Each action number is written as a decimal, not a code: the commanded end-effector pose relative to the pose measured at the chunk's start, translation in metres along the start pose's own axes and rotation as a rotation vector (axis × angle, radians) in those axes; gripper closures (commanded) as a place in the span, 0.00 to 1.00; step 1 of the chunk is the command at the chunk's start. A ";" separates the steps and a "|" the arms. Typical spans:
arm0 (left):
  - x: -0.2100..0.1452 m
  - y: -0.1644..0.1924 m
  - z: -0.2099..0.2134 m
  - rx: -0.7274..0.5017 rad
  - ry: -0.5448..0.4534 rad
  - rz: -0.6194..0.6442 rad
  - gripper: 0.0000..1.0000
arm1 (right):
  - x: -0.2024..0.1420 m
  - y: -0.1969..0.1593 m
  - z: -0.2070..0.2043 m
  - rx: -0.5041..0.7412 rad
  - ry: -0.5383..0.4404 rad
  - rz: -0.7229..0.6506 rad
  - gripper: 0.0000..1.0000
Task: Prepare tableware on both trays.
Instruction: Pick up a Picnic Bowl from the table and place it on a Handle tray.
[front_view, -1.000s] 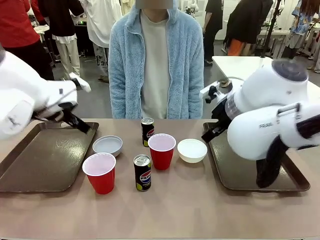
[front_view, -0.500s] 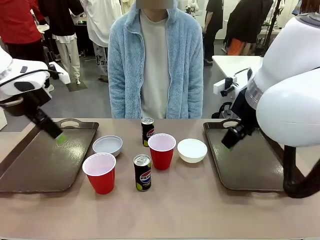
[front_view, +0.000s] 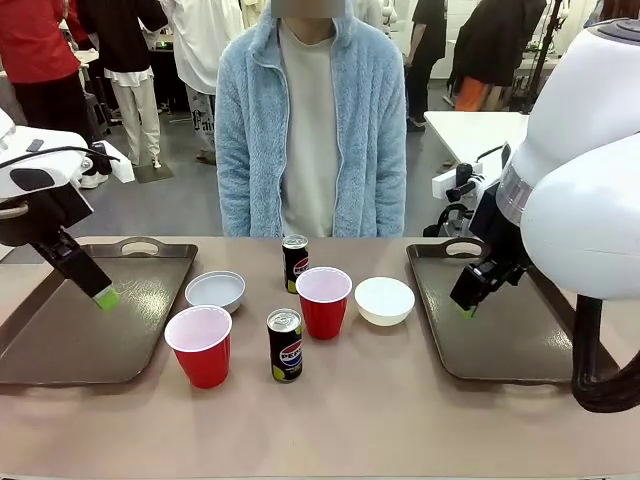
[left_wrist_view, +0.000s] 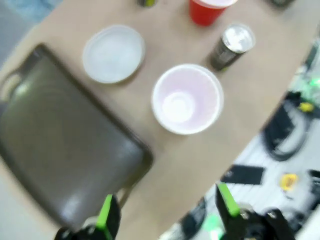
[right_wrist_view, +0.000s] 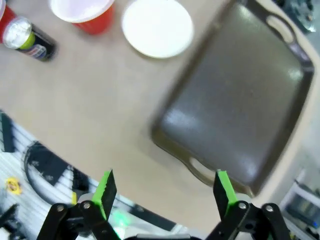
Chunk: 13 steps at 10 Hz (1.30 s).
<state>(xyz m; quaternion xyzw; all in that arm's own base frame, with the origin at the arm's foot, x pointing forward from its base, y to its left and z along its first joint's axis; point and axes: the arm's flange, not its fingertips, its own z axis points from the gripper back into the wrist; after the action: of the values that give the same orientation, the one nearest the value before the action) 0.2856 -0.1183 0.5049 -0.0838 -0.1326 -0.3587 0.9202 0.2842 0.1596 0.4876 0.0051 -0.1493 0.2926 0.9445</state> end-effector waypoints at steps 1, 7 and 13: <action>-0.026 0.051 -0.006 -0.544 -0.189 0.070 0.00 | -0.020 -0.039 -0.003 0.447 -0.222 -0.175 0.00; -0.118 0.167 0.006 -0.986 -0.554 0.344 0.00 | -0.141 -0.178 -0.025 1.112 -0.519 -0.603 0.00; -0.159 0.207 0.040 -0.810 -0.339 0.567 0.00 | -0.204 -0.219 -0.023 1.062 -0.400 -0.738 0.00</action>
<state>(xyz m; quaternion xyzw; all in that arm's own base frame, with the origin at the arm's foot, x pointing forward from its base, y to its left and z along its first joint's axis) 0.3109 0.1496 0.4780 -0.5390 -0.1214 -0.1011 0.8274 0.2686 -0.1453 0.4218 0.5901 -0.1467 -0.0366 0.7930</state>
